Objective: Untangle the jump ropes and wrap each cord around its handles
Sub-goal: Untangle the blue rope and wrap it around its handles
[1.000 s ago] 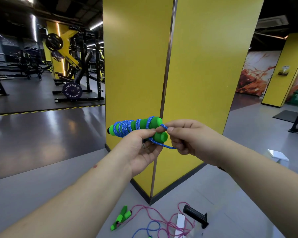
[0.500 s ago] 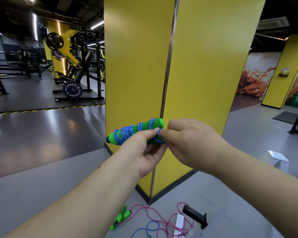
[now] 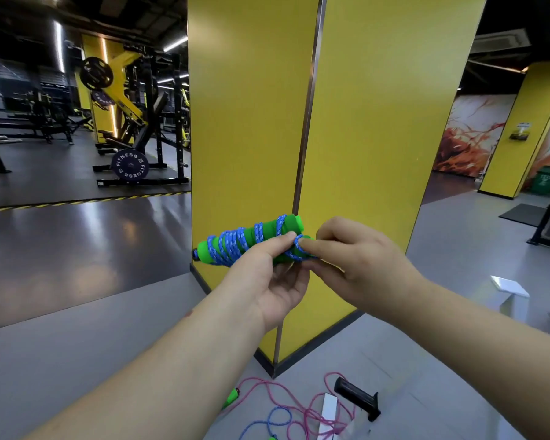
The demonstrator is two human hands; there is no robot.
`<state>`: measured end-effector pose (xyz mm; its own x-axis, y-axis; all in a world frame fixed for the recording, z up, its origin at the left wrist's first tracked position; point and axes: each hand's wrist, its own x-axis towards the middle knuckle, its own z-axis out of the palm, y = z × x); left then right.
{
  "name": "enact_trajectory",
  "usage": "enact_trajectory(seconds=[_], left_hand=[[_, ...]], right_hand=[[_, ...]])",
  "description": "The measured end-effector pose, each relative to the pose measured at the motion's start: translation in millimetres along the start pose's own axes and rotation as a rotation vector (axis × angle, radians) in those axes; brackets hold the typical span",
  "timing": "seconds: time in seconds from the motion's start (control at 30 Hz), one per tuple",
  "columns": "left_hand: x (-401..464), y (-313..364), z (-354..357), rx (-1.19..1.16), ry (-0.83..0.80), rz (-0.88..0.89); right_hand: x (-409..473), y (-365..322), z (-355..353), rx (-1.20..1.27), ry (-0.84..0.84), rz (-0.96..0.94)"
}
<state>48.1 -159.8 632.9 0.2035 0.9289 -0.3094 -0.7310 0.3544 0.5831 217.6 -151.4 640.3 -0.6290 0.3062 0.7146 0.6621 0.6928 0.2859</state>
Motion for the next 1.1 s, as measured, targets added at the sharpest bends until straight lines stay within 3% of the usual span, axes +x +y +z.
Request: enact_trajectory(seconds=[0.13,0.2,0.27,0.33,0.47,0.63,0.77,0.9,0.97,1.03,1.1], left_hand=[[11.9,6.2,-9.2,0.083,-0.016,0.2],[11.7,9.6,-12.8,0.114,-0.079,0.215],[6.3,9.5,-14.0,0.152,-0.176,0.205],[2.3,6.7,-13.3,0.177,-0.248,0.212],[1.8,12.0,-9.9,0.132,-0.267,0.24],[0.6,19.8,-13.3,0.28,-0.245,0.268],[-4.8,18.8,-12.7,0.383,-0.323,0.227],[-9.9,24.1,-14.9,0.379,-0.311,0.221],[-10.1,25.1,-17.6,0.425,-0.285,0.247],[-10.6,24.2,-18.5,0.464,-0.28,0.243],[-12.0,23.1,-17.5,0.491,-0.297,0.209]], right_hand=[[14.8,-12.9,-3.9,0.897,-0.02,0.881],[20.5,-11.6,-8.9,1.305,-0.01,1.19],[23.4,-7.0,-13.5,1.506,0.021,1.411],[23.5,-6.1,-13.9,1.533,-0.03,1.542],[20.6,-10.9,-12.2,1.261,-0.193,1.562],[24.2,-17.9,-13.1,0.856,-0.335,1.347],[28.5,-27.0,-12.7,1.266,-0.409,1.166],[25.5,-24.6,-16.5,1.373,-0.329,1.136],[26.0,-24.4,-19.5,1.49,-0.378,1.133],[27.3,-30.0,-18.8,1.428,-0.463,1.061],[28.3,-34.3,-14.9,1.308,-0.416,1.035]])
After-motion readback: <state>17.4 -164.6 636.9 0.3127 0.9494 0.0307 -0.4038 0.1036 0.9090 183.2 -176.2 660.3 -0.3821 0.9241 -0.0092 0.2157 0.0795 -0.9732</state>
